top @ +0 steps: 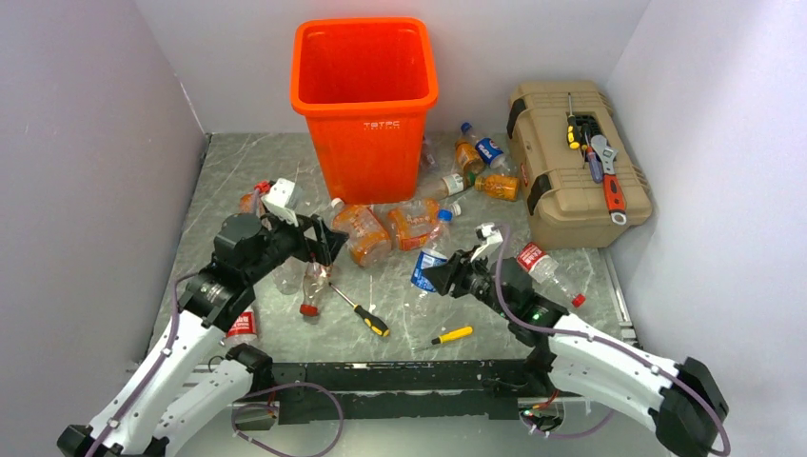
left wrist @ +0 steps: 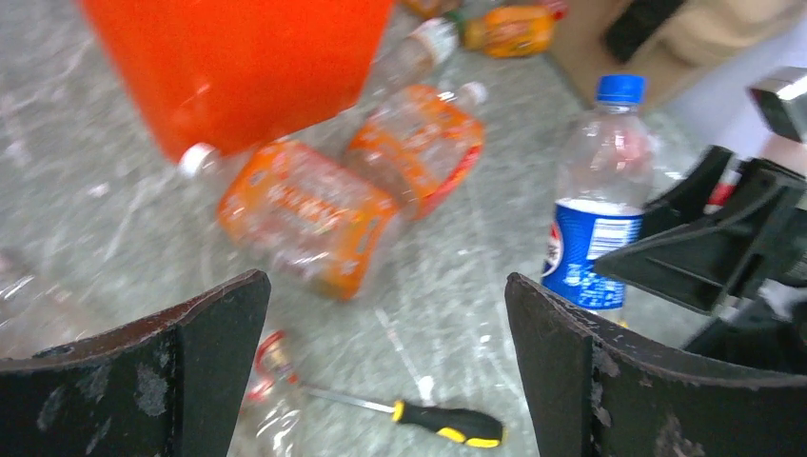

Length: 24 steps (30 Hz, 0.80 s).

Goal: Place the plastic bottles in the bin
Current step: Pick up the plastic bottle at the center of the board.

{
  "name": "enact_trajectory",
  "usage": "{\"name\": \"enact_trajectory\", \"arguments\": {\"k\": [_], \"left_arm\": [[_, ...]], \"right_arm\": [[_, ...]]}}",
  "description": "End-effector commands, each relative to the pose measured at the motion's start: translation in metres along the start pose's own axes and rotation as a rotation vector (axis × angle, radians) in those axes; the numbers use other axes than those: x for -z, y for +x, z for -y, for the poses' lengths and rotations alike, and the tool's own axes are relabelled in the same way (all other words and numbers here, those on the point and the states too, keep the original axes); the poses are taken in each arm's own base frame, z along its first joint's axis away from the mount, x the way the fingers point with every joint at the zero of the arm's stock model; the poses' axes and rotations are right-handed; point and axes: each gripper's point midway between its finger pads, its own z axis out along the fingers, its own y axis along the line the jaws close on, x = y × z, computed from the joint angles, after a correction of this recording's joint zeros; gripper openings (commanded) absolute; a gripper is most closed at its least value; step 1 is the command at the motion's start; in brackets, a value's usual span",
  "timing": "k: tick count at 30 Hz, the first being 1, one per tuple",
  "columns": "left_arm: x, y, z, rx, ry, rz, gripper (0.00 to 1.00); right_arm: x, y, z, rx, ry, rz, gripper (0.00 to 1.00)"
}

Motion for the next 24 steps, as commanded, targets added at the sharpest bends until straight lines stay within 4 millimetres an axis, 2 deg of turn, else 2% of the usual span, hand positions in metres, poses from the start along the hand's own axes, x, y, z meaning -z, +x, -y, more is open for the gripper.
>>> {"name": "enact_trajectory", "arguments": {"k": [1, 2, 5, 9, 12, 16, 24], "left_arm": [[0.013, -0.034, 0.063, 0.028, 0.353, 0.179, 0.99], [0.015, -0.042, 0.077, 0.049, 0.435, 0.214, 0.99], [0.018, -0.047, 0.107, 0.097, 0.618, 0.173, 0.99], [0.001, -0.036, 0.129, 0.172, 0.774, 0.007, 1.0], [-0.007, -0.021, 0.14, 0.194, 0.843, -0.073, 0.99], [-0.008, -0.002, 0.153, 0.146, 0.886, -0.117, 0.99], [-0.014, 0.016, 0.152, 0.14, 0.865, -0.144, 0.99]], "right_arm": [[0.029, 0.002, -0.032, 0.335, -0.186, -0.119, 0.42], [0.034, 0.004, -0.041, 0.366, -0.231, -0.139, 0.42], [0.043, 0.012, -0.067, 0.427, -0.332, -0.155, 0.42], [0.044, 0.022, -0.089, 0.481, -0.406, -0.176, 0.42], [0.043, 0.023, -0.104, 0.485, -0.473, -0.174, 0.42], [0.047, 0.021, -0.12, 0.479, -0.554, -0.155, 0.42], [0.043, 0.008, -0.128, 0.455, -0.552, -0.1, 0.39]]}}
